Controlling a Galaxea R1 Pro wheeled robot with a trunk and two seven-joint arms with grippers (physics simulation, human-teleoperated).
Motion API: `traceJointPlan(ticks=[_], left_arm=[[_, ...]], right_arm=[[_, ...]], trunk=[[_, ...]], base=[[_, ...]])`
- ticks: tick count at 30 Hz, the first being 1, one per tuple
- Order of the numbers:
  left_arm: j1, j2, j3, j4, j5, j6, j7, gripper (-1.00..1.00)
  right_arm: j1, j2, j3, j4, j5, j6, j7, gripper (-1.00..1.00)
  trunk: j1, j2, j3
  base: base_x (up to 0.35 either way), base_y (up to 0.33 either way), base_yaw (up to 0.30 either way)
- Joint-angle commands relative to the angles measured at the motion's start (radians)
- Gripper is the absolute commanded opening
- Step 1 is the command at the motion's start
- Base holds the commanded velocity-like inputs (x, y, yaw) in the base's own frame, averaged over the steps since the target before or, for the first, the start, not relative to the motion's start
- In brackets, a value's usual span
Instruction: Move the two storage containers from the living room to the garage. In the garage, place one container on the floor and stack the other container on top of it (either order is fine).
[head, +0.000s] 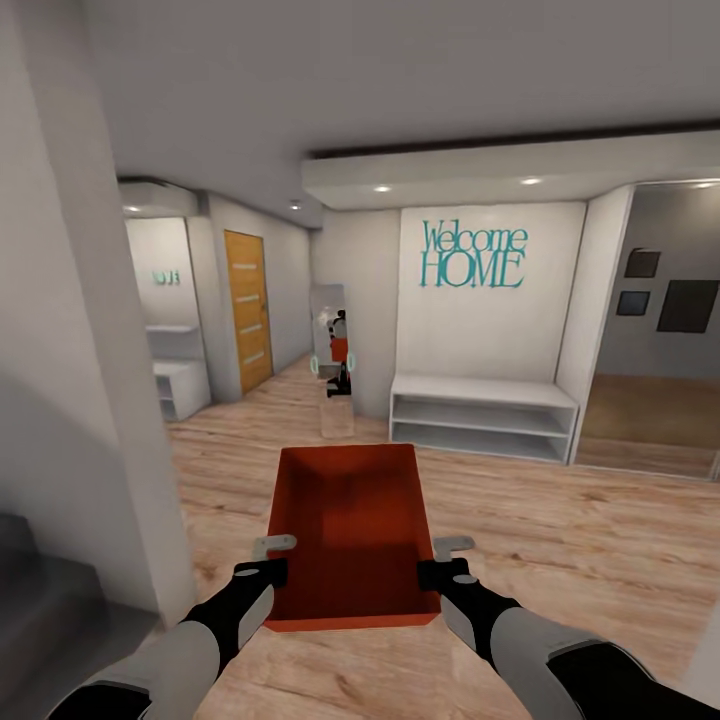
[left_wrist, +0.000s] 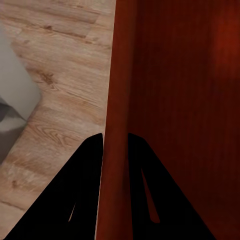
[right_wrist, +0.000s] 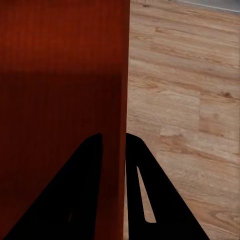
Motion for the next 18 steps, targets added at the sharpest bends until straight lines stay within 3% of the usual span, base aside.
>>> traceJointPlan(ticks=[1,18], left_arm=[[-0.001,0.052,0.082,-0.004,-0.007,0.008,0.013,-1.00],[-0.001,0.053,0.082,-0.004,-0.007,0.008,0.013,-1.00]], right_arm=[[0.000,0.001,-0.025,0.000,-0.003,-0.002,-0.002,-1.00],[0.000,0.001,-0.025,0.000,-0.003,-0.001,-0.002,-1.00]], trunk=[[0.001,-0.001,0.000],[0.001,-0.001,0.000]], base=[[0.325,0.000,0.000],[0.325,0.000,0.000]])
